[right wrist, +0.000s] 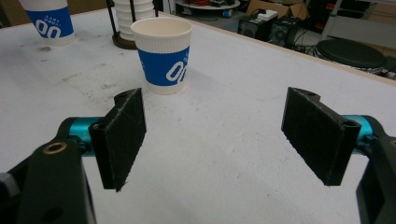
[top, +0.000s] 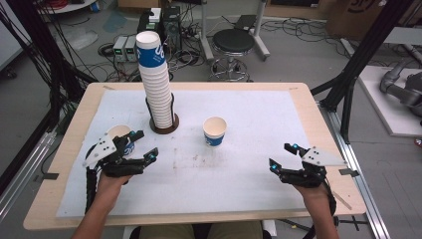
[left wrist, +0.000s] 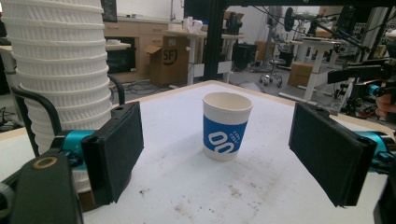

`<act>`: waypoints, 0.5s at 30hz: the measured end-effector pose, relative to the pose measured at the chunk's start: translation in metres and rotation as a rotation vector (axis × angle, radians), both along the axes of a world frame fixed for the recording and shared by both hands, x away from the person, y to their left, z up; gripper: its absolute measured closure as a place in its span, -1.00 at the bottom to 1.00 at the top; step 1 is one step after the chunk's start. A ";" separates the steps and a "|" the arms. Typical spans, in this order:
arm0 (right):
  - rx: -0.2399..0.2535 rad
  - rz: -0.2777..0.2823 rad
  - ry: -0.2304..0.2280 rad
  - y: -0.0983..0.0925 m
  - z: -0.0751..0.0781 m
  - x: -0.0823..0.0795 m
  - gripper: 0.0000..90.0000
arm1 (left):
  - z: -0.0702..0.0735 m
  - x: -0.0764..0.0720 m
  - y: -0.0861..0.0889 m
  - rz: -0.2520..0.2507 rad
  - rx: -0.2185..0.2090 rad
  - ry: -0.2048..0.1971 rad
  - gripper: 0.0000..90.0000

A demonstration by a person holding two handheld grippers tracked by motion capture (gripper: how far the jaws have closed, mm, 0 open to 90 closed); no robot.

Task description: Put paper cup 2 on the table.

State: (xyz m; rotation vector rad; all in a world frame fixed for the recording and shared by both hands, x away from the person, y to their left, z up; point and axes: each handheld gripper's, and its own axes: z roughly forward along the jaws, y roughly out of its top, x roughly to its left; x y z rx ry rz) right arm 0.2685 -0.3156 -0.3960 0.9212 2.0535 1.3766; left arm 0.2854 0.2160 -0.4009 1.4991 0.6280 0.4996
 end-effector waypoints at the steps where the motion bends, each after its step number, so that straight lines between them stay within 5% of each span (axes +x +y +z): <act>1: -0.001 0.002 -0.001 0.000 0.000 0.000 -0.50 | 0.000 -0.001 0.000 -0.001 0.000 -0.003 -0.60; 15: -0.007 -0.007 -0.005 0.001 -0.001 -0.001 -0.50 | -0.004 -0.005 0.004 0.005 0.000 -0.008 -0.60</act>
